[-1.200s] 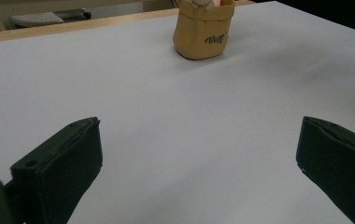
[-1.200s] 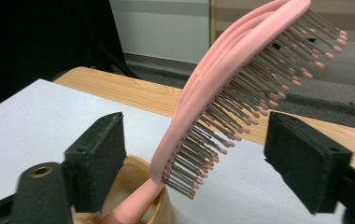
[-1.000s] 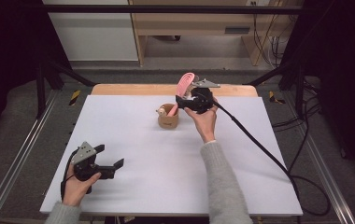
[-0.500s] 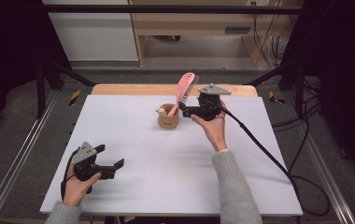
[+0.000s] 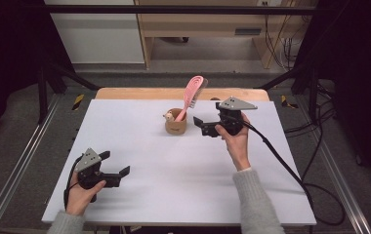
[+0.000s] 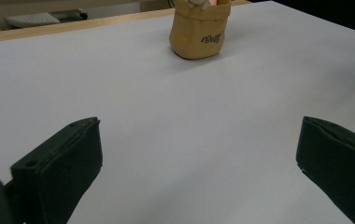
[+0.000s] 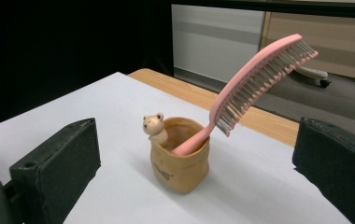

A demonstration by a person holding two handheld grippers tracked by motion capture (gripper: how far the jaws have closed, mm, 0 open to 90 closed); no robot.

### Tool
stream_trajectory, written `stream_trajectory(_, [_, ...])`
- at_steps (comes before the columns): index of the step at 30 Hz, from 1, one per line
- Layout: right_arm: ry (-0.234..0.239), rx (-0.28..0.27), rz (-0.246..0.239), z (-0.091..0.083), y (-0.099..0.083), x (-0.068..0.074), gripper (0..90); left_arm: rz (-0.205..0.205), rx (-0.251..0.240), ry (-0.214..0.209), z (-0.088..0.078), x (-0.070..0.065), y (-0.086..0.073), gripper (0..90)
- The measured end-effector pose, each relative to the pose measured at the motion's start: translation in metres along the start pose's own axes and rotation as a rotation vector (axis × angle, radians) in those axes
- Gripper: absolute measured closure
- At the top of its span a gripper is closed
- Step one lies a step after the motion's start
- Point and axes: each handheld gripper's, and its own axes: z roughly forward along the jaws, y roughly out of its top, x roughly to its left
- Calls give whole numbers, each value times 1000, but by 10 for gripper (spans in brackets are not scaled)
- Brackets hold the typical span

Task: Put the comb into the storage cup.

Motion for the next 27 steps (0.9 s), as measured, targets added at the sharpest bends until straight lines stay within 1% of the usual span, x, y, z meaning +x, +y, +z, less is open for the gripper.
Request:
stream_trajectory(5, [29, -11, 6, -11, -8, 0, 12, 0, 0, -1, 0, 0, 0, 4])
stream_trajectory(13, [62, -25, 9, -30, -20, -1, 12, 1, -2, -1, 0, 0, 0, 4])
stream_trajectory(20, [70, -21, 5, -46, -37, -5, 17, 4, 0, -1, 0, 0, -1, 4])
stream_trajectory(27, [74, -8, 29, -65, -60, -15, 30, 6, 2, -2, 1, 0, -1, 4])
